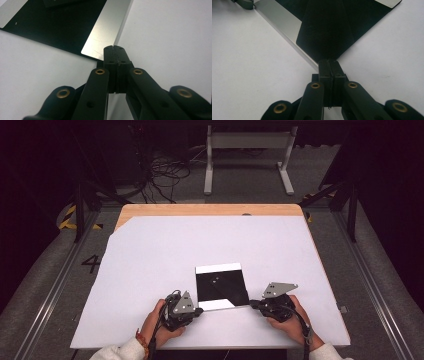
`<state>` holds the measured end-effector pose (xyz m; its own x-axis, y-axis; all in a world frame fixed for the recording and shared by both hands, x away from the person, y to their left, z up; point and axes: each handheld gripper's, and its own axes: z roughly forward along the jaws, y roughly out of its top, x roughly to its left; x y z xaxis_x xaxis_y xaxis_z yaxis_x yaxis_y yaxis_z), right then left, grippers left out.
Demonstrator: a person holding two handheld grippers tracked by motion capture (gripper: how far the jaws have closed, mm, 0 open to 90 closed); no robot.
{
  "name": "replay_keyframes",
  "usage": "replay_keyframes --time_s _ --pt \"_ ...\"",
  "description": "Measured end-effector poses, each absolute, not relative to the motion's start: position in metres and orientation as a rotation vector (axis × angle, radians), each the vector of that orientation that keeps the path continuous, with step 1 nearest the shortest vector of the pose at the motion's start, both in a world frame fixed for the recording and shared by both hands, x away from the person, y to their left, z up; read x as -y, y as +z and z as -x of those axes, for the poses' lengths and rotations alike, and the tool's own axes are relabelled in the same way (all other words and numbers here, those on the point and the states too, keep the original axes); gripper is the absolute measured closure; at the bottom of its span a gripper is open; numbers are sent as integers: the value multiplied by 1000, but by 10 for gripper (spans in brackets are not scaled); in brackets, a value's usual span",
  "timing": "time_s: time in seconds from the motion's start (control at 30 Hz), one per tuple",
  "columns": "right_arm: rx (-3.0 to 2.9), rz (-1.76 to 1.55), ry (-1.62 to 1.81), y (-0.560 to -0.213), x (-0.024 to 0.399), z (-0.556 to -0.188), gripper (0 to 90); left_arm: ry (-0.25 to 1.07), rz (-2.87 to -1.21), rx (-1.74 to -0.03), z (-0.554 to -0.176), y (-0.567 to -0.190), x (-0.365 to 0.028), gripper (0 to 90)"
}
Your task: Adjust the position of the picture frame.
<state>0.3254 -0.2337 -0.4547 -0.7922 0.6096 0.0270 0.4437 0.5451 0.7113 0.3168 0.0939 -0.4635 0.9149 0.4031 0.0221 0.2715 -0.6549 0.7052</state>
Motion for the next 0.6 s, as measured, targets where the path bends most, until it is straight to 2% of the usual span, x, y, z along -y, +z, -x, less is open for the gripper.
replay_keyframes --time_s 0.13,0.6 --pt "-2555 -894 1090 -455 233 -325 900 277 -2348 -466 -315 -462 -91 898" --pt "-2529 -898 1074 -456 225 -323 892 264 -2335 -468 -329 -463 -90 899"
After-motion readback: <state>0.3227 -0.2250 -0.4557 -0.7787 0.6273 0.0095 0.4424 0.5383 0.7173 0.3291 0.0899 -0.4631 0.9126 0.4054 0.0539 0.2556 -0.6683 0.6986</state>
